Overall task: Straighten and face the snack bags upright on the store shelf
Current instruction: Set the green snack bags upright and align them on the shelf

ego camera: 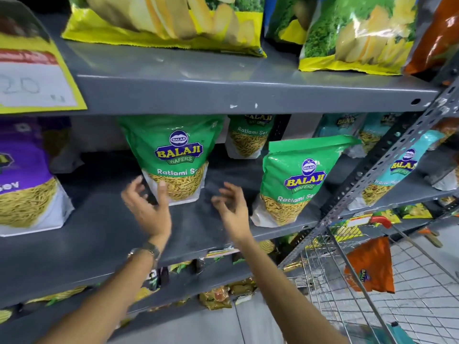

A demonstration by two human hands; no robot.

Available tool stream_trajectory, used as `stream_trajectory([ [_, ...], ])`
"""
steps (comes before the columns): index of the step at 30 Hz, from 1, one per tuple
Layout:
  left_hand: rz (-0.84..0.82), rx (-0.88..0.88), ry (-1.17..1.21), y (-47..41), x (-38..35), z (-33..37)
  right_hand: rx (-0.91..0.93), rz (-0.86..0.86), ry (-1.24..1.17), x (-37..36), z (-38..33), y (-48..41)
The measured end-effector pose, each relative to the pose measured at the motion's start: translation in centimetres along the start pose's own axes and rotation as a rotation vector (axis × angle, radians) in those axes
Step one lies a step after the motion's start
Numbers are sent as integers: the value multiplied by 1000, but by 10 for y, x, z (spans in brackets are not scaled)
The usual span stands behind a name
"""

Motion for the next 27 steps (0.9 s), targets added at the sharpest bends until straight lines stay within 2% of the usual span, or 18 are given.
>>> stream_trajectory([
  [2,-137,-1,-139,-30,3,-10,-105,-19,-9,-20,-5,-23],
  [4,-288,74,-189,-49,1,-15,-163,-47,-15,-35,-8,-42],
  [7,-462,249,-97,-60,-7,-14,-282,-88,-105,-48,-13,-56],
  [9,-533,301,-76,-60,-11,-17,-322,-149,-98,-55,-17,-59],
  [11,-546,310,-94,-60,-10,-19,-323,-159,-74,-60,-17,-58],
  [15,-560,305,-86,-56,-3,-15,-259,-72,-40,-56,-14,-55],
  [27,-625,272,-74,-14,29,-1,-129,69,42,-13,-6,-12],
])
Point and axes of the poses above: each hand's wrist, its own y-axis away from the middle knuckle, its own x-axis out of the back of the hand, z = x × y, the point moved 2 cm from there along -y, towards the middle knuckle, and after that the axes turned 13 degrees about z, right-handed, at the moved point
